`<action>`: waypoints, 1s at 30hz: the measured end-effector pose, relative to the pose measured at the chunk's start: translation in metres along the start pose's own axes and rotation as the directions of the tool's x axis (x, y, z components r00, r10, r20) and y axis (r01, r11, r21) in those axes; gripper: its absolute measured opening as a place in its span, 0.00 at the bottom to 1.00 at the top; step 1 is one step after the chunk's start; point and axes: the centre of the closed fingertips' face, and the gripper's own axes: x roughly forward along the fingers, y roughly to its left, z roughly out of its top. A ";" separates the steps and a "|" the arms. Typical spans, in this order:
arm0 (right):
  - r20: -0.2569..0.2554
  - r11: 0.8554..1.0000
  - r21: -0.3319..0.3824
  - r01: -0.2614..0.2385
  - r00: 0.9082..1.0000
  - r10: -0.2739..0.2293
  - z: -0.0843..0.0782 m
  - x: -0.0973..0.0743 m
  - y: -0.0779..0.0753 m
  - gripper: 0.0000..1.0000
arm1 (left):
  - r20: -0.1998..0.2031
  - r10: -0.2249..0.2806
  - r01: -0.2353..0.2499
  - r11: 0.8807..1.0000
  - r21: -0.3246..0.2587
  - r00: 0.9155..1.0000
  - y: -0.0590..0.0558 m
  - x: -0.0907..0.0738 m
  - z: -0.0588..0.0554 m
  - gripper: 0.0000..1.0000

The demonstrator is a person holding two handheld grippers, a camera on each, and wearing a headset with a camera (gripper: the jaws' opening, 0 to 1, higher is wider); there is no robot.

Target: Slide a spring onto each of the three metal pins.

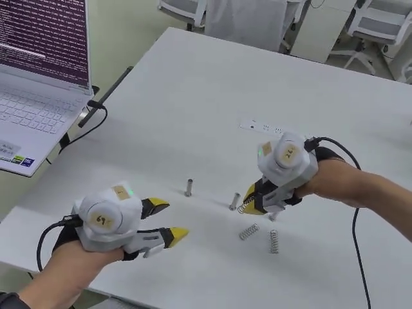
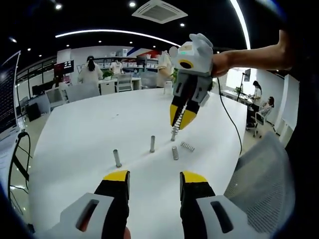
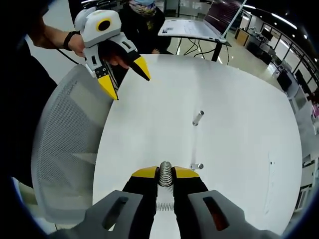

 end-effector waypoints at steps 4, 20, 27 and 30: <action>-0.001 1.000 -0.005 0.001 1.000 -0.001 0.006 0.003 -0.006 0.08 | -0.008 0.021 -0.021 1.000 -0.011 1.000 0.006 -0.006 -0.006 0.37; -0.010 0.999 -0.043 -0.009 1.000 0.008 0.034 0.018 -0.028 0.08 | -0.022 0.084 -0.085 0.995 -0.052 0.996 0.022 -0.023 -0.020 0.45; -0.016 0.999 -0.050 -0.010 1.000 0.009 0.044 0.024 -0.042 0.08 | -0.036 0.085 -0.087 0.994 -0.059 0.996 0.021 -0.025 -0.026 0.47; -0.008 0.999 -0.051 -0.013 1.000 0.013 0.049 0.026 -0.045 0.08 | -0.039 0.086 -0.088 0.995 -0.057 0.996 0.019 -0.025 -0.027 0.48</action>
